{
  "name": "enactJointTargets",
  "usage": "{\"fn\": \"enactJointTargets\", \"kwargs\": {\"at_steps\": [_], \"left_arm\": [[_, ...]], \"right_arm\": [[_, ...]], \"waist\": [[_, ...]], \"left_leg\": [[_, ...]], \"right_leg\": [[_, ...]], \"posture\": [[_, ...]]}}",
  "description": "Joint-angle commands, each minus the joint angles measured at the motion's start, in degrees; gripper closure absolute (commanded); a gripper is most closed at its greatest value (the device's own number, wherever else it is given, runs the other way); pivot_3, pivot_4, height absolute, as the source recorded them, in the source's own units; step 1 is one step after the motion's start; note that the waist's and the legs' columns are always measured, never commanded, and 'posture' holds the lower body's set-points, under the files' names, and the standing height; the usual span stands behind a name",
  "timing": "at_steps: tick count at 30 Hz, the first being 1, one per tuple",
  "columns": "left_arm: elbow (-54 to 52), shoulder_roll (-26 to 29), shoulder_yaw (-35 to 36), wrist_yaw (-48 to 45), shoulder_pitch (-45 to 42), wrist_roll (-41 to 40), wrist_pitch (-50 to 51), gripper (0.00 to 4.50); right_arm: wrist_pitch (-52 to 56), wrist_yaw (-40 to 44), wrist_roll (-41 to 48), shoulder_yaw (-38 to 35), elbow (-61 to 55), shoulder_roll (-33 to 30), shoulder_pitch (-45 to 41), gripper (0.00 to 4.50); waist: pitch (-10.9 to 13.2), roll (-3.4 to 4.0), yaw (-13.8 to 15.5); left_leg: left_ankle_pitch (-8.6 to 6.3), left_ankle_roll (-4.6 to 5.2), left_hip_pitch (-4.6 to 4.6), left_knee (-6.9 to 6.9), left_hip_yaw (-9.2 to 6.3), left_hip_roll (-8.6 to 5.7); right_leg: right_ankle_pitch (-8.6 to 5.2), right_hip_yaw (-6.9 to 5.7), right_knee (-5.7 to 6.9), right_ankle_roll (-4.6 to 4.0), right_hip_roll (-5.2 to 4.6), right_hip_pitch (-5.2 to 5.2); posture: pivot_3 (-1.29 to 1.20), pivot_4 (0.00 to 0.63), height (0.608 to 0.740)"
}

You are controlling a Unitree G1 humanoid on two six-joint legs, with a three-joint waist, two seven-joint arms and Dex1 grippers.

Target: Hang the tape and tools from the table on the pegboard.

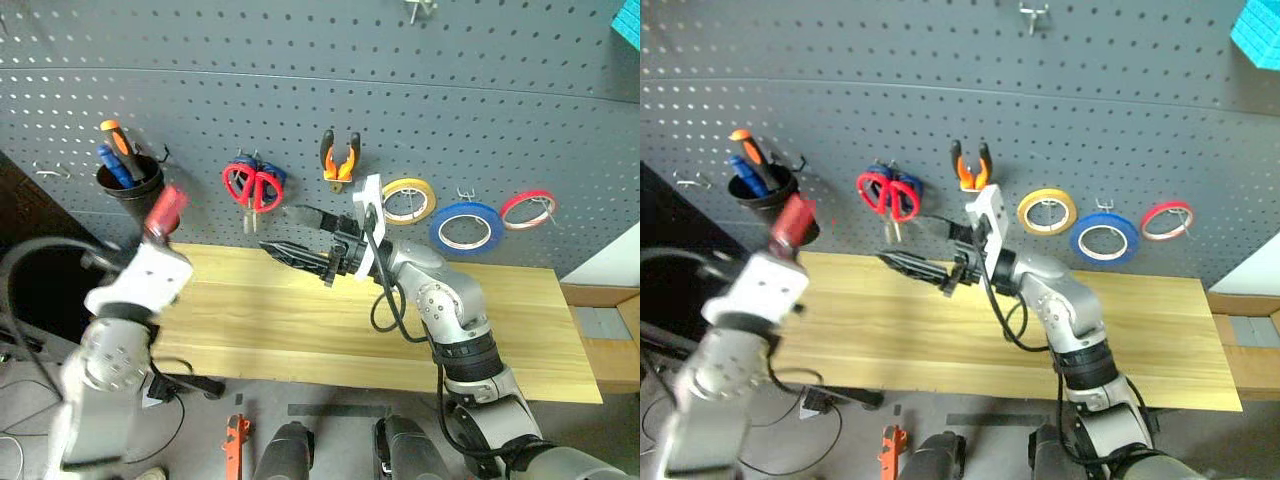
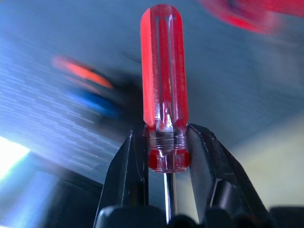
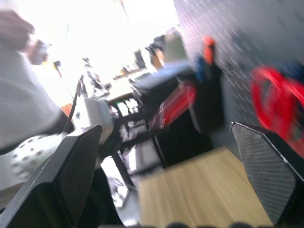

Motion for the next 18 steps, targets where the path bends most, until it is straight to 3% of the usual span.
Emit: {"fn": "enactJointTargets", "kwargs": {"at_steps": [1,5,10,18], "left_arm": [[7.0,5.14,3.8,1.39,-11.68,-0.43,-5.39,3.69],[23.76,8.27,0.51,2.09,-29.13,-1.53,-10.59,3.69],[45.75,6.15,-4.76,2.03,-46.63,-3.0,-19.62,3.69],[63.19,3.07,-6.82,1.91,-55.84,-5.74,-26.97,3.69]], "right_arm": [[0.52,-0.98,3.47,-1.06,-1.98,2.03,-4.15,0.0],[0.23,-2.94,3.44,-0.85,0.64,4.19,-8.02,0.0],[-3.97,-6.52,-3.0,2.5,3.85,5.07,-10.05,0.0],[-9.29,-11.14,-10.32,4.34,7.18,4.96,-11.28,0.0]], "waist": [[-0.07,-0.03,0.62],[-0.16,-0.17,0.76],[-0.18,-0.2,0.43],[-0.19,-0.23,-0.91]], "left_leg": [[0.01,0.0,0.02,0.02,0.0,-0.05],[0.05,-0.04,0.11,0.07,-0.04,-0.23],[0.18,-0.27,0.1,0.07,-0.07,-0.21],[0.21,-0.3,-0.73,0.17,0.21,-0.2]], "right_leg": [[0.0,-0.05,0.02,0.01,0.08,0.03],[0.08,-0.17,0.05,-0.02,0.24,0.15],[0.09,-0.27,0.06,-0.05,0.32,0.08],[0.1,-0.29,0.32,-0.06,0.14,-0.99]], "posture": [[0.12,0.114,0.74],[0.11,0.139,0.74],[0.08,0.163,0.74],[0.06,0.18,0.74]]}}
